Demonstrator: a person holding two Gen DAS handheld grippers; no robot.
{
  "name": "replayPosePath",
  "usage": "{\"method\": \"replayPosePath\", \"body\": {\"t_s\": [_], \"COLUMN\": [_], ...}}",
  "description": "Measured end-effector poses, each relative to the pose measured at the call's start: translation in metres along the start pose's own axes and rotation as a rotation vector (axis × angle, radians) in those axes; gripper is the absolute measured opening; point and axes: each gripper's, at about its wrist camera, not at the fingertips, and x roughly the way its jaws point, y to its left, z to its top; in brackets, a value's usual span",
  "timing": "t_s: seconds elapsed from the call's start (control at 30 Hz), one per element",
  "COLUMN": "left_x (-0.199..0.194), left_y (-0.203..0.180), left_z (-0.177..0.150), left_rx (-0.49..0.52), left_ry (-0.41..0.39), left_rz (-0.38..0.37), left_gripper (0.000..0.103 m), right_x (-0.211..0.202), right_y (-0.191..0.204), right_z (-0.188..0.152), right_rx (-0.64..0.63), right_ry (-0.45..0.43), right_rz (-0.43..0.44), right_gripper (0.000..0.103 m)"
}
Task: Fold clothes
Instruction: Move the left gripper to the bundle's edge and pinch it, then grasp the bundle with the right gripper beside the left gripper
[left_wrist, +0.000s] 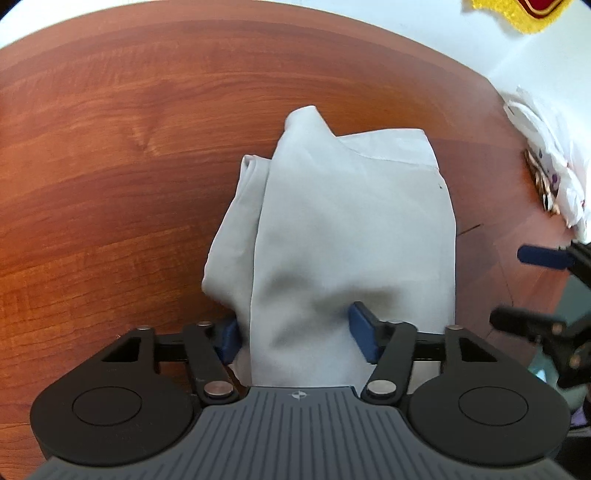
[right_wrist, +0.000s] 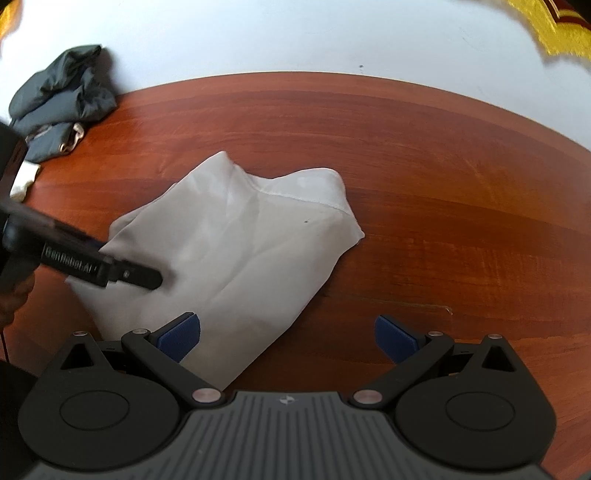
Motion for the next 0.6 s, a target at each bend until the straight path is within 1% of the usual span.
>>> {"method": "replayPosePath", "body": {"t_s": [0.03,0.13,0.3,0.43,0.6], "left_x": [-0.001,-0.003,-0.006,-0.009,-0.009], "left_y": [0.000,0.002,0.006,0.006,0.005], "left_z": [0.000,-0.001,-0.004,-0.008,-0.009], "left_rx": [-0.001,-0.005,-0.015,0.008,0.001], "left_ry": [0.000,0.005,0.022,0.036,0.041], "left_rz": [0.003,0.009,0.026,0.053,0.059], "left_gripper": [0.038,0.028,0.026,0.027,0.029], "right_x": [0.002,0.006,0.022,0.038,0.059], "right_y": [-0.003,-0.010,-0.022,-0.028,-0.022], "right_z": [0.001,0.004,0.015,0.029,0.046], "right_rx": [0.014,0.038,0.071,0.096,0.054], "right_ry": [-0.002,-0.007,-0.012,-0.017,-0.011], "right_rz": [0.005,0.022,0.083,0.148,0.198], "right_gripper": [0.102,0.102,0.102,0.102,0.102]}}
